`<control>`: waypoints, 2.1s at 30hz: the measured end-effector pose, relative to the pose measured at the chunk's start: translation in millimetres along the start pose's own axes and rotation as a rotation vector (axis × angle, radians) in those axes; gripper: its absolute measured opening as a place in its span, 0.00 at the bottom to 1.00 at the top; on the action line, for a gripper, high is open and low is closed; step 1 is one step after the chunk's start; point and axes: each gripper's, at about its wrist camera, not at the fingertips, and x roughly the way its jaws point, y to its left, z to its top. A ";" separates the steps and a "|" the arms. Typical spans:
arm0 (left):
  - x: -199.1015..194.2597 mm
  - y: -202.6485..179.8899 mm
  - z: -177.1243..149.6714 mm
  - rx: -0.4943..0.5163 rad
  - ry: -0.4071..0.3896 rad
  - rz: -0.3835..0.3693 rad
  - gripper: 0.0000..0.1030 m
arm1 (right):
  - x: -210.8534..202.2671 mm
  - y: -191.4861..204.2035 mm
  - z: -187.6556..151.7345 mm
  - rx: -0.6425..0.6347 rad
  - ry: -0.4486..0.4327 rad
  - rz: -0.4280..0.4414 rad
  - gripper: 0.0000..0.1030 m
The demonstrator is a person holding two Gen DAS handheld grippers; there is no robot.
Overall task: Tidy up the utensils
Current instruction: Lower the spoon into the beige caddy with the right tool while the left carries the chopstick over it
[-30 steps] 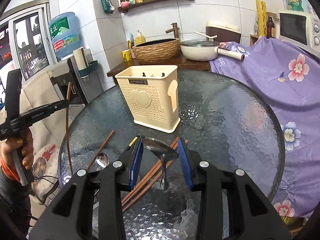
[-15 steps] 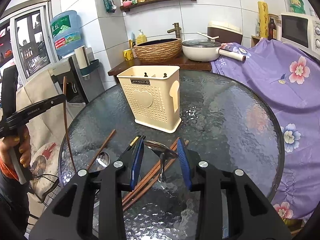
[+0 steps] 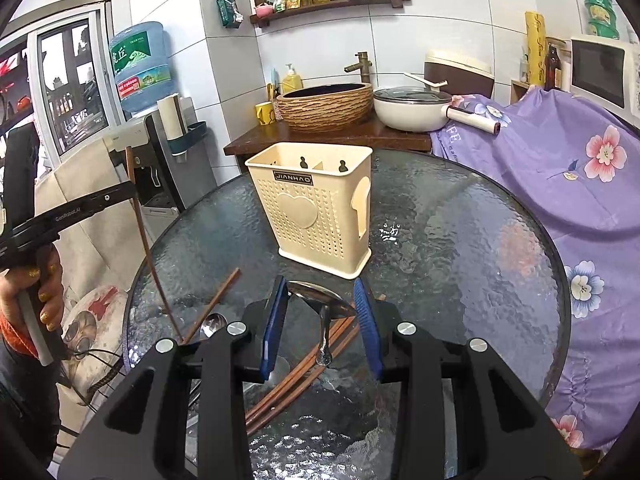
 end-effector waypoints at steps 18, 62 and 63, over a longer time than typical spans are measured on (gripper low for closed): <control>-13.0 -24.6 101.0 -0.037 -0.080 -0.080 0.06 | -13.4 17.7 86.4 -0.065 -0.101 0.048 0.34; 141.5 -58.1 74.3 -0.026 -0.055 -0.028 0.06 | 123.5 5.4 97.4 -0.063 -0.063 -0.110 0.34; 141.6 -57.2 74.8 -0.032 -0.052 -0.031 0.06 | 123.4 4.8 97.7 -0.063 -0.067 -0.115 0.34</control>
